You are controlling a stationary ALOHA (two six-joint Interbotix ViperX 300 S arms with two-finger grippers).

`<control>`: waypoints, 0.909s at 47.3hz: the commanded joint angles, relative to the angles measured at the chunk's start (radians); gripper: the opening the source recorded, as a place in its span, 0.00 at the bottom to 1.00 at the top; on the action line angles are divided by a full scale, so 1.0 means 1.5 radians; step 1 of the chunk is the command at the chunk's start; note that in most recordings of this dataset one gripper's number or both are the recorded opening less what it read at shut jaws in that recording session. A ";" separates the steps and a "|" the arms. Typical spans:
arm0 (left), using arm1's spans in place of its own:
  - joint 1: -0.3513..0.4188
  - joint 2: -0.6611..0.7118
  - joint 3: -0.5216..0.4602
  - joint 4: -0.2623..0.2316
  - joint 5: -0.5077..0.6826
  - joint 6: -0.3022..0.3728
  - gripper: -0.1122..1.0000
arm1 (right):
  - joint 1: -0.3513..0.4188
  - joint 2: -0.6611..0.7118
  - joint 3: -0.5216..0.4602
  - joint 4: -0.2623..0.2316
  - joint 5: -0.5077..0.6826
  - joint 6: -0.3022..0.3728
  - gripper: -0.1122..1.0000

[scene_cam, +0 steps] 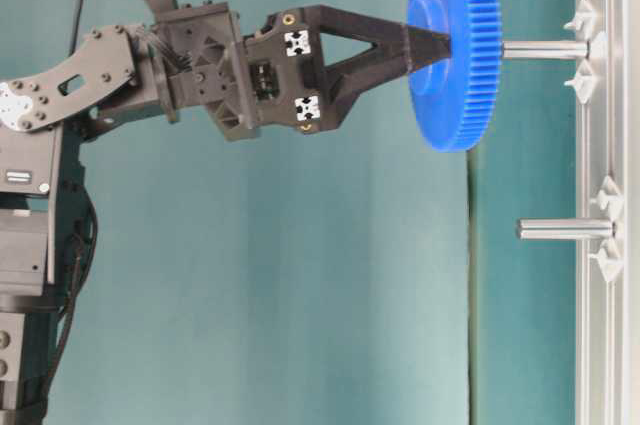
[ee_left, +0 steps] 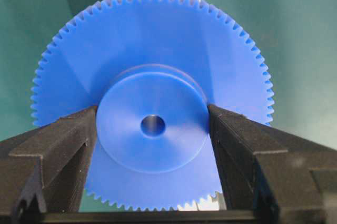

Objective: Find the location of the shaft and insert the large gear.
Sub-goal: 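Align the gear's center hole above the right metal shaft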

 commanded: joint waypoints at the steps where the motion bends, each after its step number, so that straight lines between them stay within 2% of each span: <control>1: 0.003 -0.014 -0.020 0.001 -0.008 -0.001 0.73 | -0.001 0.004 -0.007 0.001 -0.003 0.006 0.10; 29: 0.003 0.008 -0.020 0.002 -0.013 -0.006 0.73 | -0.001 0.004 -0.003 0.001 -0.003 0.006 0.10; 43: 0.004 0.017 0.000 0.002 -0.018 -0.007 0.73 | -0.001 0.004 -0.003 0.001 -0.004 0.006 0.10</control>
